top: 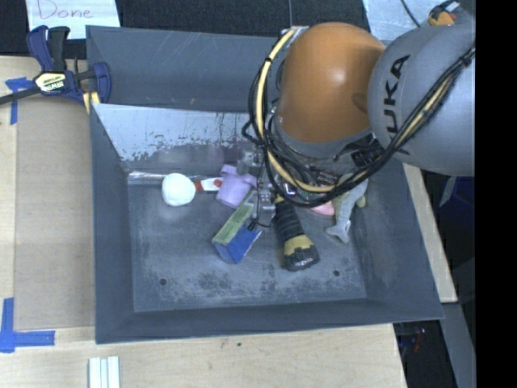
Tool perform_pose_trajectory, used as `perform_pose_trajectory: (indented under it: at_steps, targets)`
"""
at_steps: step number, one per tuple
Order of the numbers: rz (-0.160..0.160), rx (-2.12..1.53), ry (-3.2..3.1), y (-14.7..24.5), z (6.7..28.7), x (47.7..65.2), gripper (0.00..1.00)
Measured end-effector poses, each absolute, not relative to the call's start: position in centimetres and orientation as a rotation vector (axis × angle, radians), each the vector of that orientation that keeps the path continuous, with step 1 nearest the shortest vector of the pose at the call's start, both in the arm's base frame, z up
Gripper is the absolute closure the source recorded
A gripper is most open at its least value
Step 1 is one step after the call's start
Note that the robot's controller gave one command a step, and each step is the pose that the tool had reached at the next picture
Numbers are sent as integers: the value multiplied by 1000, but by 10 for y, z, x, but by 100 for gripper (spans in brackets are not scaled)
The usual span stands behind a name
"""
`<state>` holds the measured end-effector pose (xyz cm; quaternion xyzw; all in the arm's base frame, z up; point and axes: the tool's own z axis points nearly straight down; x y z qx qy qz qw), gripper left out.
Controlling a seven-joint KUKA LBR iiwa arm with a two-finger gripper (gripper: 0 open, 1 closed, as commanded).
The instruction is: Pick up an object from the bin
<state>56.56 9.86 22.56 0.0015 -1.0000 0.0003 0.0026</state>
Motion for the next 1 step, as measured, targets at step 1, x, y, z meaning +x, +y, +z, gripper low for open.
perform_pose_trajectory:
  at_steps: [1]
  targets:
    - [-1, -1, -3145, 98, 231, 567, 0]
